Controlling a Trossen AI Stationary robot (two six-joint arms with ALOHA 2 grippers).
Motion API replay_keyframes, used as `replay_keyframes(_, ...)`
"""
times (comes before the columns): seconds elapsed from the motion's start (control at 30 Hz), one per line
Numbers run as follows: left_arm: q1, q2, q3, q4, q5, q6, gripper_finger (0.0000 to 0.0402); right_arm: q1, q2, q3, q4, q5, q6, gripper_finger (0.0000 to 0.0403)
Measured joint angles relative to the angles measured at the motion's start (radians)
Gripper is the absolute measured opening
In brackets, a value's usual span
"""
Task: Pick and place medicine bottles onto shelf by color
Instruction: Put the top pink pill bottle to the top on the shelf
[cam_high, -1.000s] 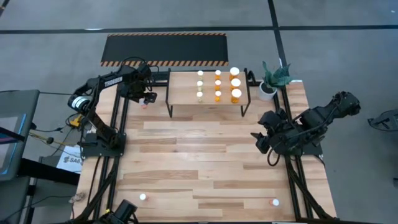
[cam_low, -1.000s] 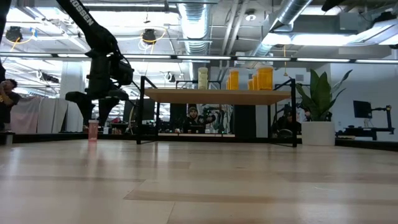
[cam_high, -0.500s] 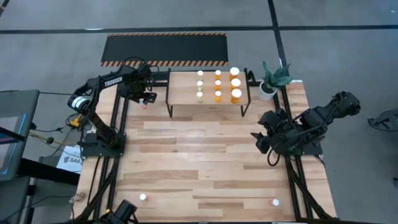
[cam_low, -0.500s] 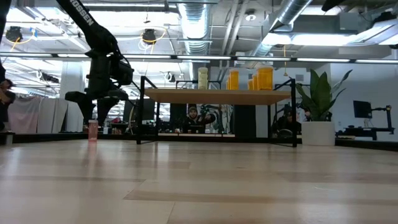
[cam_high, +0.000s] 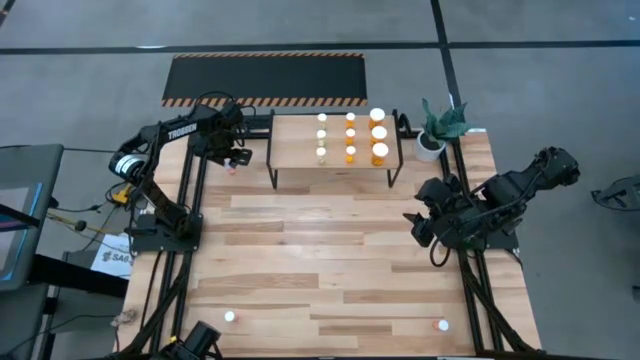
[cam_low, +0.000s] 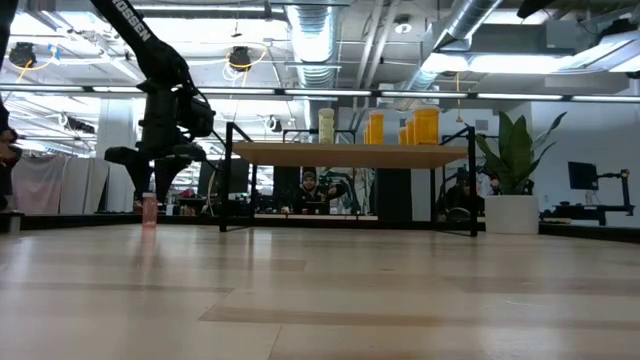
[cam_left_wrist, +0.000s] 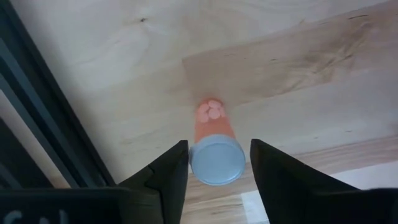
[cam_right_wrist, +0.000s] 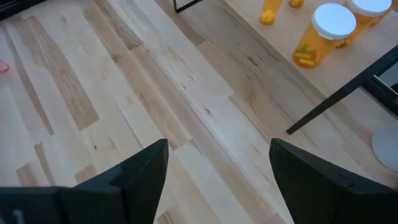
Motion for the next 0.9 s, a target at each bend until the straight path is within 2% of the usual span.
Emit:
replay_keyframes(0.27,0.000,0.000,0.000,0.000,-0.005,0.001,0.0131,0.000,0.000,0.000,0.000,0.000,0.000,0.0302)
replay_keyframes(0.9,0.000,0.000,0.000,-0.040,-0.031,0.086,0.0129,0.000,0.000,0.000,0.000,0.000,0.000,0.0302)
